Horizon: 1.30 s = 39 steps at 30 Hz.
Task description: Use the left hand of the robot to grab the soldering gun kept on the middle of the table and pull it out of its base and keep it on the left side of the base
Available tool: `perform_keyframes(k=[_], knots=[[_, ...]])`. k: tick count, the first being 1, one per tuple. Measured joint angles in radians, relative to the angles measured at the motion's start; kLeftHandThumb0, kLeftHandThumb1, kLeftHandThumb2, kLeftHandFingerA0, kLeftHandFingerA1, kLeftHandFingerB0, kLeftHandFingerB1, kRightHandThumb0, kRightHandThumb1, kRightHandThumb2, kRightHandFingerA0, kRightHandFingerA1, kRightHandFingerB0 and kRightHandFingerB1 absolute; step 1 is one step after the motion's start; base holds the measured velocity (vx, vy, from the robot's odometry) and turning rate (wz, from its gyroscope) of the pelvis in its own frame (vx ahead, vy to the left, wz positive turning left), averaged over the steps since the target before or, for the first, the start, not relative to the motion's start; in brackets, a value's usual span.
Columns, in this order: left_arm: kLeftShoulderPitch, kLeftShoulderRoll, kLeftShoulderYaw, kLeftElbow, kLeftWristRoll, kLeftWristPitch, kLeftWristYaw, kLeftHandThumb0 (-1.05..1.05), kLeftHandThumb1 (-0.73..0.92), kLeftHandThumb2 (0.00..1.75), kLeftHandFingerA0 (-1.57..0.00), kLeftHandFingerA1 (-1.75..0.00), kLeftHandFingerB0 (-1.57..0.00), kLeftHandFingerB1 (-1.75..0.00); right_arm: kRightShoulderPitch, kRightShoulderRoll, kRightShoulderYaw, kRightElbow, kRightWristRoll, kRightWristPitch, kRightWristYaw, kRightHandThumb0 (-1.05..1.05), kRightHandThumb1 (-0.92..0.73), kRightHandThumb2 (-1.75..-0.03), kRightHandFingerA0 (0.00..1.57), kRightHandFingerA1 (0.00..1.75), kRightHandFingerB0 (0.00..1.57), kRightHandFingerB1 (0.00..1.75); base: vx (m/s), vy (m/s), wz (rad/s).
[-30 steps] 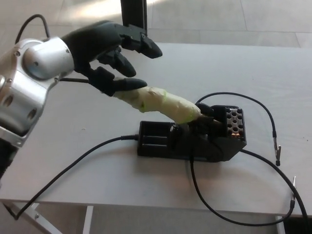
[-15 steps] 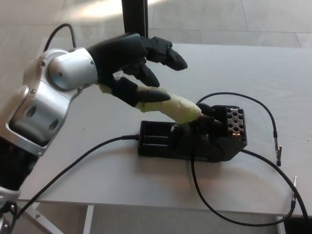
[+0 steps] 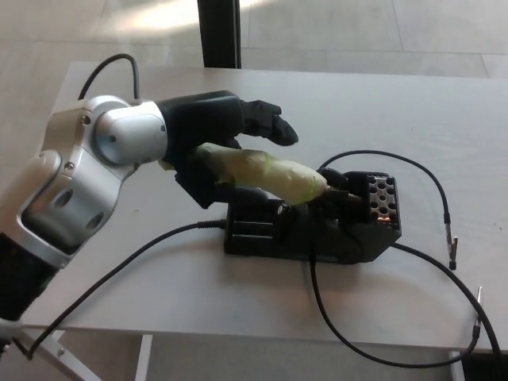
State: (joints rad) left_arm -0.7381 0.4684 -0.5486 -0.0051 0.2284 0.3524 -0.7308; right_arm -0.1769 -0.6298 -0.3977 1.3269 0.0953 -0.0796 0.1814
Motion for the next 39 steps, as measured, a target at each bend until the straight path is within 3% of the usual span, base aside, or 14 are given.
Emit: perform_keyframes(k=[3, 5, 6, 9, 11, 12, 16, 19, 21, 24, 32, 35, 37, 39], knots=[[0.002, 0.000, 0.007, -0.003, 0.005, 0.010, -0.010, -0.72, 0.67, 0.60, -0.55, -0.59, -0.15, -0.31, -0.005, -0.001, 0.000, 0.000, -0.003, 0.000, 0.000, -1.00, -0.18, -1.03, 0.45, 1.55, 0.01, 1.55, 0.00, 0.000, 0.00], [0.005, 0.000, 0.010, -0.004, 0.006, 0.012, -0.013, -0.69, 0.66, 0.60, -0.70, -0.67, -0.17, -0.32, -0.008, -0.002, 0.001, 0.000, -0.005, 0.000, -0.001, -0.86, -0.09, -1.10, 0.73, 1.24, 0.01, 0.91, 0.00, 0.000, 0.00], [0.007, 0.000, 0.012, -0.004, 0.006, 0.011, -0.014, -0.70, 0.53, 0.86, -0.75, -0.72, -0.14, -0.45, -0.009, -0.002, 0.002, 0.000, -0.007, 0.000, -0.001, -0.94, -0.10, -1.13, 0.45, 1.60, 0.00, 1.60, 0.00, 0.000, 0.00], [0.025, -0.003, 0.020, -0.017, 0.015, 0.009, -0.003, -0.61, 0.69, 0.61, -0.98, -0.72, -0.21, -0.34, -0.012, -0.004, 0.000, -0.001, -0.009, 0.000, -0.001, -0.83, -0.19, -1.14, 0.66, 1.22, 0.13, 0.98, 0.00, 0.000, 0.00], [0.049, -0.015, 0.034, -0.027, 0.031, 0.006, 0.023, -0.47, 0.62, 0.92, -1.19, -1.05, -0.26, -0.53, -0.014, -0.004, -0.006, 0.001, -0.009, 0.000, -0.002, -0.99, -0.13, -1.03, 0.76, 1.51, 0.02, 1.55, 0.00, 0.000, 0.00], [0.060, -0.025, 0.044, -0.029, 0.036, 0.003, 0.039, -0.32, 0.82, 0.64, -1.22, -1.12, -0.32, -0.45, -0.014, -0.004, -0.008, 0.001, -0.009, 0.000, -0.002, -0.86, -0.19, -1.15, 0.90, 1.36, 0.19, 1.04, 0.00, 0.000, 0.00], [0.103, -0.059, 0.083, -0.031, 0.055, -0.030, 0.112, -0.12, 0.77, 0.71, -1.15, -1.33, -0.52, -0.51, -0.014, -0.003, -0.009, 0.001, -0.010, 0.000, -0.002, -0.94, -0.20, -1.07, 0.48, 1.54, 0.04, 1.53, 0.00, 0.000, 0.00], [0.131, -0.075, 0.102, -0.027, 0.071, -0.076, 0.164, -0.10, 0.65, 0.87, -1.07, -1.31, -0.94, -0.70, -0.015, -0.004, -0.011, 0.002, -0.011, 0.000, -0.003, -1.05, -0.15, -1.16, 0.99, 1.47, 0.03, 1.03, 0.00, 0.000, 0.00], [0.146, -0.080, 0.110, -0.021, 0.077, -0.107, 0.192, -0.08, 0.62, 0.92, -1.04, -1.23, -0.98, -0.79, -0.015, -0.004, -0.010, 0.002, -0.013, 0.000, -0.004, -0.95, -0.17, -1.07, 0.68, 1.49, 0.10, 1.54, 0.00, 0.000, 0.00], [0.172, -0.083, 0.121, -0.020, 0.084, -0.152, 0.228, 0.02, 0.51, 1.23, -1.08, -1.43, -0.97, -1.18, -0.017, -0.004, -0.010, 0.002, -0.014, 0.000, -0.008, -0.84, -0.23, -1.16, 1.04, 1.32, 0.30, 1.05, 0.00, 0.000, 0.00], [0.195, -0.082, 0.131, 0.002, 0.103, -0.233, 0.286, -0.05, 0.45, 1.24, -1.06, -1.46, -0.96, -1.30, -0.022, -0.004, -0.017, 0.002, -0.013, 0.000, -0.016, -0.88, -0.13, -1.25, 0.74, 1.51, 0.07, 1.57, 0.00, 0.000, 0.00], [0.196, -0.073, 0.131, 0.018, 0.105, -0.275, 0.293, -0.06, 0.45, 1.23, -1.08, -1.46, -0.98, -1.27, -0.024, -0.004, -0.016, 0.002, -0.014, 0.000, -0.019, -0.85, -0.15, -1.16, 1.06, 1.36, 0.13, 0.94, 0.00, 0.000, 0.00], [0.197, -0.068, 0.131, 0.025, 0.106, -0.300, 0.298, -0.07, 0.44, 1.24, -1.07, -1.49, -0.97, -1.30, -0.024, -0.004, -0.016, 0.002, -0.014, 0.000, -0.020, -0.91, -0.10, -1.25, 0.81, 1.47, 0.08, 1.49, 0.00, 0.000, 0.00], [0.198, -0.061, 0.129, 0.033, 0.108, -0.323, 0.303, -0.10, 0.49, 1.15, -1.22, -1.34, -1.03, -1.19, -0.025, -0.004, -0.017, 0.002, -0.014, 0.000, -0.022, -0.91, -0.14, -1.19, 1.16, 1.28, 0.34, 1.16, 0.00, 0.000, 0.00]])
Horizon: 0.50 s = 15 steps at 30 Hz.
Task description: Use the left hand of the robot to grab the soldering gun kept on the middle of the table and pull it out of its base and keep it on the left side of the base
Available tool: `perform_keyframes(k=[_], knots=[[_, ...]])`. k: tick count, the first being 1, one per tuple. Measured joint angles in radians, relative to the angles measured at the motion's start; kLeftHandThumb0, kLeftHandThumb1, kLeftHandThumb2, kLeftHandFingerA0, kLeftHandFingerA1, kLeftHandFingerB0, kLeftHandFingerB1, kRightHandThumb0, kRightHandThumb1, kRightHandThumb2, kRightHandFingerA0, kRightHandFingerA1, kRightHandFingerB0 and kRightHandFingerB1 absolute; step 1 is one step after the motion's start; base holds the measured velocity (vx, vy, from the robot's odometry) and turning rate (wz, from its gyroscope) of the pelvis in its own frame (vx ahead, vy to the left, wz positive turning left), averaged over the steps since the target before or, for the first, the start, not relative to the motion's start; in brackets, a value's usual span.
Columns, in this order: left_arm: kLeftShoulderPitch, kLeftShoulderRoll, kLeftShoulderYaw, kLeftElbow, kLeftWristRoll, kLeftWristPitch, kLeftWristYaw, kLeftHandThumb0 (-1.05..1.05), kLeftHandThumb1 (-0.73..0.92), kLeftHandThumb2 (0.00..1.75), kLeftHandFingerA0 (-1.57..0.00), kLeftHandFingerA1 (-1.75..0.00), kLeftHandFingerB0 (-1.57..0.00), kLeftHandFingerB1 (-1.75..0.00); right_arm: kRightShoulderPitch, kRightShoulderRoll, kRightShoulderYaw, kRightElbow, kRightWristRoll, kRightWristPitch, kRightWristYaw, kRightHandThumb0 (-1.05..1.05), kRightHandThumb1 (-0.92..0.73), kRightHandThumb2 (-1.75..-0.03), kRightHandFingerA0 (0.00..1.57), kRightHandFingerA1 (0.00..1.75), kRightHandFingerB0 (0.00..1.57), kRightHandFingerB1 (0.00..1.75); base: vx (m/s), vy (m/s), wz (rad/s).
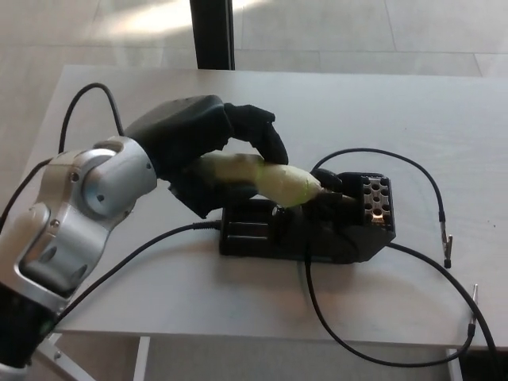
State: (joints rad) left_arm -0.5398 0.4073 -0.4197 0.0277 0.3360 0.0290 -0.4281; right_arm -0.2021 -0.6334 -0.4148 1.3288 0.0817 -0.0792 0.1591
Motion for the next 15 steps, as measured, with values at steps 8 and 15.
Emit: perform_keyframes(k=[8, 15], knots=[[-0.009, 0.067, -0.034, 0.019, 0.052, -0.112, 0.042, -0.07, 0.62, 0.99, -0.87, -1.75, -0.66, -1.69, -0.011, 0.000, -0.003, -0.001, 0.001, 0.000, -0.008, -0.82, -0.27, -1.23, 1.15, 1.01, 0.35, 1.02, 0.00, 0.000, 0.00], [-0.057, 0.159, -0.019, 0.034, 0.111, -0.168, 0.065, -0.06, 0.61, 0.92, -0.87, -1.75, -0.65, -1.62, -0.014, -0.002, -0.006, 0.000, 0.001, -0.001, -0.011, -0.76, -0.24, -1.20, 1.27, 1.00, 0.46, 1.05, 0.00, 0.000, 0.00]])
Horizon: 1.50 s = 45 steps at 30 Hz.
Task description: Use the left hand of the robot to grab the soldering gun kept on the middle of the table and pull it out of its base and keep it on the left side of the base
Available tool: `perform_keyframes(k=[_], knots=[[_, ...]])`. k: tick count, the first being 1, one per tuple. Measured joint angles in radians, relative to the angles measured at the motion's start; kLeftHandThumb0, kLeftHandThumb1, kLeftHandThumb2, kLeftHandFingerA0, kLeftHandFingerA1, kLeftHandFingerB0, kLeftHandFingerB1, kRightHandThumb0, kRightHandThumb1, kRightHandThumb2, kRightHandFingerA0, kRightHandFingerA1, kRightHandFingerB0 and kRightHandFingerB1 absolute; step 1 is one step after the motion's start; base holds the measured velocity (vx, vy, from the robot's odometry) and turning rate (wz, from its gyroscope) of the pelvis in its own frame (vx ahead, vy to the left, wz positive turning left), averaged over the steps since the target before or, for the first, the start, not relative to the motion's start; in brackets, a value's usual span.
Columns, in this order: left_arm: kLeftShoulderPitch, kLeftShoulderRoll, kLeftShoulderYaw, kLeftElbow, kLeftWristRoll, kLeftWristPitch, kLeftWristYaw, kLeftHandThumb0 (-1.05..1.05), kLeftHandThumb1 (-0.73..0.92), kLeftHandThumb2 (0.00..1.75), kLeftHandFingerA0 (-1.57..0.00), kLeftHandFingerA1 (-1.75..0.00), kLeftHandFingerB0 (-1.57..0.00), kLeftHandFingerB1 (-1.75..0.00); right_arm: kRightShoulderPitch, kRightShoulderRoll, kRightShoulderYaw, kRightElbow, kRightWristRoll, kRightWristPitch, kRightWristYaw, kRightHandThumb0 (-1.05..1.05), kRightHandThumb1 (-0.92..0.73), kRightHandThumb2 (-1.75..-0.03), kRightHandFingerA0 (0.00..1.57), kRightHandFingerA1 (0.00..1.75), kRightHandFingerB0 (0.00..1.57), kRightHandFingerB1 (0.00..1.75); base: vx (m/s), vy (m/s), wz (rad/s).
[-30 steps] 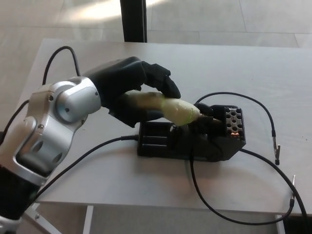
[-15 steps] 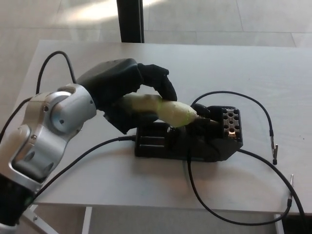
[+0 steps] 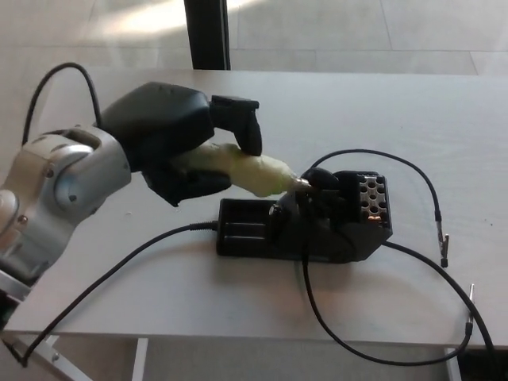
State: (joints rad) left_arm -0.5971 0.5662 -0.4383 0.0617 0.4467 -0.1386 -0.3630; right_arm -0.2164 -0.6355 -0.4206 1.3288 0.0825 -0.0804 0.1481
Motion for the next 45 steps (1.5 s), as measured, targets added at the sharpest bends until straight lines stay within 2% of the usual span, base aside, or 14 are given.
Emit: perform_keyframes(k=[1, 7, 9, 12, 14, 15, 18, 21, 23, 27, 39, 40, 44, 45], knots=[[-0.012, 0.016, 0.005, 0.003, 0.007, -0.006, 0.000, -0.06, 0.52, 0.97, -1.20, -1.45, -0.91, -1.27, -0.001, -0.001, -0.002, 0.000, 0.000, 0.000, 0.000, -0.76, -0.26, -1.20, 1.27, 0.99, 0.49, 1.04, 0.00, 0.000, 0.00], [-0.074, 0.082, 0.034, 0.015, 0.059, -0.041, 0.001, -0.13, 0.53, 0.95, -1.21, -1.44, -0.92, -1.27, -0.004, -0.009, -0.004, 0.000, 0.000, -0.001, 0.000, -0.75, -0.25, -1.21, 1.26, 1.00, 0.61, 1.08, 0.00, 0.000, 0.00], [-0.077, 0.095, 0.042, 0.018, 0.070, -0.048, 0.001, -0.11, 0.52, 0.97, -1.23, -1.44, -0.96, -1.27, -0.003, -0.010, -0.005, 0.001, 0.000, -0.001, 0.001, -0.78, -0.14, -1.30, 1.30, 0.89, 0.48, 1.23, 0.00, 0.000, 0.00], [-0.073, 0.104, 0.064, 0.016, 0.088, -0.064, 0.003, -0.11, 0.50, 0.98, -1.24, -1.43, -0.98, -1.27, -0.003, -0.013, -0.005, 0.002, -0.001, -0.001, 0.003, -0.81, -0.28, -1.23, 1.31, 1.01, 0.65, 1.07, 0.00, 0.000, 0.00], [-0.062, 0.104, 0.079, 0.010, 0.087, -0.068, 0.003, -0.11, 0.52, 0.97, -1.23, -1.43, -0.97, -1.27, -0.003, -0.014, -0.004, 0.002, -0.001, -0.001, 0.004, -0.76, -0.26, -1.21, 1.31, 1.02, 0.68, 1.06, 0.00, 0.000, 0.00], [-0.053, 0.104, 0.087, 0.004, 0.087, -0.070, 0.003, -0.08, 0.63, 0.86, -0.90, -1.75, -0.67, -1.63, -0.003, -0.014, -0.004, 0.003, -0.001, -0.001, 0.004, -0.78, -0.24, -1.23, 1.29, 0.99, 0.70, 1.08, 0.00, 0.000, 0.00], [-0.010, 0.101, 0.116, -0.024, 0.079, -0.071, 0.000, -0.06, 0.62, 0.89, -0.90, -1.75, -0.69, -1.65, -0.003, -0.015, -0.006, 0.003, -0.001, -0.001, 0.004, -0.77, -0.12, -1.32, 1.41, 0.88, 0.72, 1.22, 0.00, 0.000, 0.00], [0.078, 0.078, 0.144, -0.054, 0.070, -0.069, 0.001, -0.10, 0.65, 0.93, -0.93, -1.75, -0.76, -1.60, -0.003, -0.015, -0.005, 0.003, -0.001, -0.001, 0.003, -0.77, -0.26, -1.22, 1.41, 1.03, 0.72, 1.06, 0.00, 0.000, 0.00], [0.147, 0.048, 0.157, -0.061, 0.064, -0.058, 0.005, -0.07, 0.74, 0.72, -0.81, -1.75, -0.71, -1.52, -0.003, -0.015, -0.005, 0.003, -0.001, -0.001, 0.003, -0.78, -0.25, -1.22, 1.36, 1.00, 0.72, 1.06, 0.00, 0.000, 0.00], [0.278, -0.012, 0.205, -0.058, 0.039, -0.027, 0.017, -0.04, 0.65, 0.99, -0.89, -1.62, -0.78, -1.41, -0.003, -0.015, 0.002, 0.004, -0.002, -0.001, 0.002, -0.79, -0.22, -1.19, 1.32, 0.96, 0.77, 1.09, 0.00, 0.000, 0.00], [0.463, -0.200, 0.238, 0.041, 0.016, 0.112, 0.139, -0.13, 0.52, 1.24, -1.12, -1.16, -0.95, -1.15, -0.003, -0.015, 0.010, 0.011, -0.003, 0.004, -0.024, -0.77, -0.14, -1.33, 1.43, 0.87, 0.77, 1.19, 0.00, 0.000, 0.00], [0.463, -0.201, 0.237, 0.041, 0.016, 0.115, 0.142, -0.13, 0.52, 1.24, -1.13, -1.22, -0.94, -1.17, -0.003, -0.015, 0.011, 0.010, -0.003, 0.004, -0.025, -0.74, -0.24, -1.20, 1.41, 1.03, 0.74, 1.05, 0.00, 0.000, 0.00], [0.480, -0.198, 0.233, 0.029, 0.016, 0.118, 0.165, -0.23, 0.74, 0.78, -1.14, -1.20, -0.67, -0.75, -0.003, -0.014, 0.011, 0.010, -0.002, 0.004, -0.026, -0.74, -0.14, -1.29, 1.38, 0.88, 0.80, 1.16, 0.00, 0.000, 0.00], [0.486, -0.195, 0.231, 0.020, 0.017, 0.121, 0.169, -0.31, 0.72, 0.62, -0.88, -1.05, -0.44, -0.55, -0.003, -0.014, 0.008, 0.011, -0.001, 0.004, -0.025, -0.81, -0.27, -1.25, 1.35, 0.99, 0.75, 1.05, 0.00, 0.000, 0.00]])
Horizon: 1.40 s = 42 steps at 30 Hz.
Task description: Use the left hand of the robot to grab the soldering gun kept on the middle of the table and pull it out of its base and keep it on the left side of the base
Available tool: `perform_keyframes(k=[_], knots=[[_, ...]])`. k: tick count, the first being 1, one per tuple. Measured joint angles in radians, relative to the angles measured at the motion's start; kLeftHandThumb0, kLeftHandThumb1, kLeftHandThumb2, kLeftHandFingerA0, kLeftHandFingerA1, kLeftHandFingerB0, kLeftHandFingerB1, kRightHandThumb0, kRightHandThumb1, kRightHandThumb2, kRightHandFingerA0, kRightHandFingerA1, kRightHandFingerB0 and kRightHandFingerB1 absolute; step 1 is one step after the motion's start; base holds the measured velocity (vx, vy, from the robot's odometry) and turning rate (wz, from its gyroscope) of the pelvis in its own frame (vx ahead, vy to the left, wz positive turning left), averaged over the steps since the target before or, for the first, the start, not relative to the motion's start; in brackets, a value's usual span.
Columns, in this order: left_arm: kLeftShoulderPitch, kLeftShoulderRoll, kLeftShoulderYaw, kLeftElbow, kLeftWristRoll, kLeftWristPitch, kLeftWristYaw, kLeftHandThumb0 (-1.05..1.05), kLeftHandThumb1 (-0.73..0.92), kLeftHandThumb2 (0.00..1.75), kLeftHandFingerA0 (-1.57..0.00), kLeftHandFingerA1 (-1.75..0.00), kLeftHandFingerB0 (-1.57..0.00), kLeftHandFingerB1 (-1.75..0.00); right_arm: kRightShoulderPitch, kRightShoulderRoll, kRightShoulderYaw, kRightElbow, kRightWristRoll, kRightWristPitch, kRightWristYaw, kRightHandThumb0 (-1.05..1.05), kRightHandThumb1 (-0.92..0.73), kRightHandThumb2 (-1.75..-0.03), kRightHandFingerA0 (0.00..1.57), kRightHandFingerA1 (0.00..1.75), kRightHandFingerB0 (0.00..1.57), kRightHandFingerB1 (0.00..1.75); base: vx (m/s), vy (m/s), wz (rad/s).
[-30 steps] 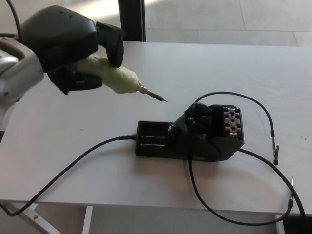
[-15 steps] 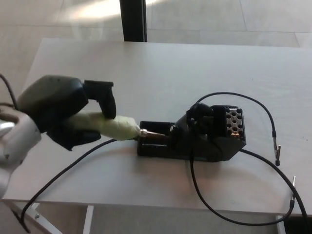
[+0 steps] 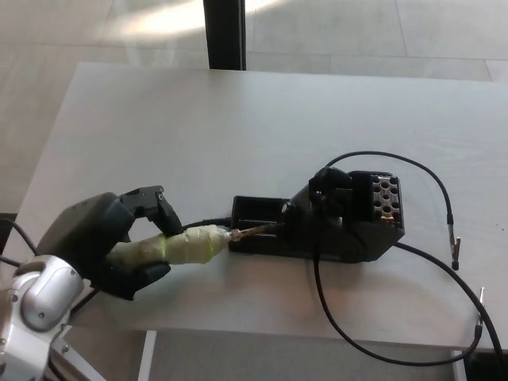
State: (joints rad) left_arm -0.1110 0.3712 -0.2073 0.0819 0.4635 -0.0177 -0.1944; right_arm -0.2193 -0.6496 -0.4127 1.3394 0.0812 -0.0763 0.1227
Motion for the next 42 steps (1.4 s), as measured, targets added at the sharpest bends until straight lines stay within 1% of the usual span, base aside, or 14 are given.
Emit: perform_keyframes(k=[3, 5, 6, 7, 8, 12, 17, 18, 23, 25, 34, 35, 37, 42], knots=[[0.018, 0.030, -0.026, -0.033, 0.017, 0.005, 0.000, -0.39, 0.71, 0.59, -0.72, -1.03, -0.36, -0.49, 0.000, 0.000, -0.001, 0.000, 0.001, 0.000, 0.004, -0.74, -0.25, -1.21, 1.34, 1.00, 0.76, 1.05, 0.00, 0.000, 0.00], [0.019, 0.050, -0.044, -0.049, 0.032, 0.009, -0.004, -0.55, 0.69, 0.60, -0.22, -0.52, -0.17, -0.37, 0.000, 0.001, -0.002, -0.001, 0.001, 0.000, 0.006, -0.69, -0.25, -1.17, 1.36, 1.03, 0.77, 1.02, 0.00, 0.000, 0.00], [0.019, 0.061, -0.052, -0.057, 0.038, 0.011, -0.009, -0.57, 0.68, 0.61, -0.16, -0.52, -0.16, -0.36, 0.000, 0.001, -0.002, -0.001, 0.001, 0.000, 0.007, -0.77, -0.14, -1.26, 1.42, 0.85, 0.81, 1.16, 0.00, 0.000, 0.00], [0.016, 0.081, -0.065, -0.066, 0.048, 0.012, -0.014, -0.58, 0.67, 0.59, -0.11, -0.53, -0.15, -0.34, 0.000, 0.001, -0.001, -0.001, 0.001, 0.000, 0.008, -0.65, -0.21, -1.14, 1.42, 1.05, 0.77, 1.02, 0.00, 0.000, 0.00], [0.013, 0.101, -0.078, -0.070, 0.061, 0.012, -0.018, -0.58, 0.66, 0.60, -0.04, -0.46, -0.14, -0.33, 0.000, 0.001, -0.002, -0.001, 0.001, -0.001, 0.010, -0.82, -0.15, -1.26, 1.39, 0.86, 0.80, 1.16, 0.00, 0.000, 0.00], [0.004, 0.131, -0.103, -0.078, 0.079, 0.012, -0.024, -0.66, 0.56, 0.74, 0.00, 0.00, -0.08, -0.19, 0.000, 0.001, -0.004, -0.001, 0.002, -0.001, 0.013, -0.78, -0.20, -1.18, 1.31, 0.94, 0.78, 1.08, 0.00, 0.000, 0.00], [0.013, 0.146, -0.133, -0.078, 0.092, 0.013, -0.050, -0.82, 0.48, 0.82, 0.00, -0.26, -0.02, 0.00, 0.000, 0.001, -0.006, -0.001, 0.002, -0.004, 0.020, -0.80, -0.15, -1.29, 1.37, 0.89, 0.76, 1.19, 0.00, 0.000, 0.00], [0.015, 0.148, -0.135, -0.081, 0.096, 0.013, -0.054, -0.68, 0.54, 0.72, 0.00, 0.00, 0.00, 0.00, 0.000, 0.001, -0.005, -0.002, 0.002, -0.004, 0.020, -0.77, -0.12, -1.33, 1.39, 0.89, 0.74, 1.20, 0.00, 0.000, 0.00], [0.027, 0.153, -0.137, -0.089, 0.111, 0.013, -0.072, -0.71, 0.58, 0.71, 0.00, 0.00, 0.00, -0.03, 0.000, 0.001, -0.004, -0.004, 0.002, -0.004, 0.022, -0.67, -0.22, -1.19, 1.36, 1.05, 0.71, 1.03, 0.00, 0.000, 0.00], [0.029, 0.154, -0.137, -0.087, 0.118, 0.011, -0.069, -0.91, 0.53, 0.88, 0.00, -0.29, 0.00, 0.00, 0.000, 0.001, -0.007, -0.004, 0.002, -0.004, 0.024, -0.72, -0.09, -1.34, 1.36, 0.90, 0.73, 1.19, 0.00, 0.000, 0.00], [0.038, 0.226, -0.097, -0.108, 0.119, -0.005, -0.090, -0.89, 0.53, 0.87, 0.00, -0.25, 0.00, 0.00, 0.001, 0.003, -0.029, -0.003, 0.004, -0.005, 0.035, -0.76, -0.22, -1.20, 1.26, 1.02, 0.68, 1.07, 0.00, 0.000, 0.00], [0.040, 0.236, -0.087, -0.113, 0.117, -0.005, -0.096, -0.73, 0.67, 0.60, 0.00, 0.00, 0.00, -0.03, 0.002, 0.003, -0.030, -0.003, 0.004, -0.005, 0.035, -0.78, -0.11, -1.30, 1.30, 0.95, 0.69, 1.23, 0.00, 0.000, 0.00], [0.046, 0.267, -0.061, -0.136, 0.101, -0.005, -0.122, -0.73, 0.69, 0.61, 0.00, 0.00, 0.00, 0.00, 0.002, 0.003, -0.032, -0.003, 0.004, -0.005, 0.035, -0.79, -0.14, -1.30, 1.22, 0.99, 0.65, 1.25, 0.00, 0.000, 0.00], [0.050, 0.327, -0.007, -0.187, 0.050, -0.005, -0.194, -0.96, 0.63, 0.97, 0.00, -0.16, 0.00, 0.00, 0.002, 0.003, -0.031, -0.003, 0.003, -0.004, 0.033, -0.82, -0.23, -1.23, 1.24, 1.03, 0.66, 1.11, 0.00, 0.000, 0.00]])
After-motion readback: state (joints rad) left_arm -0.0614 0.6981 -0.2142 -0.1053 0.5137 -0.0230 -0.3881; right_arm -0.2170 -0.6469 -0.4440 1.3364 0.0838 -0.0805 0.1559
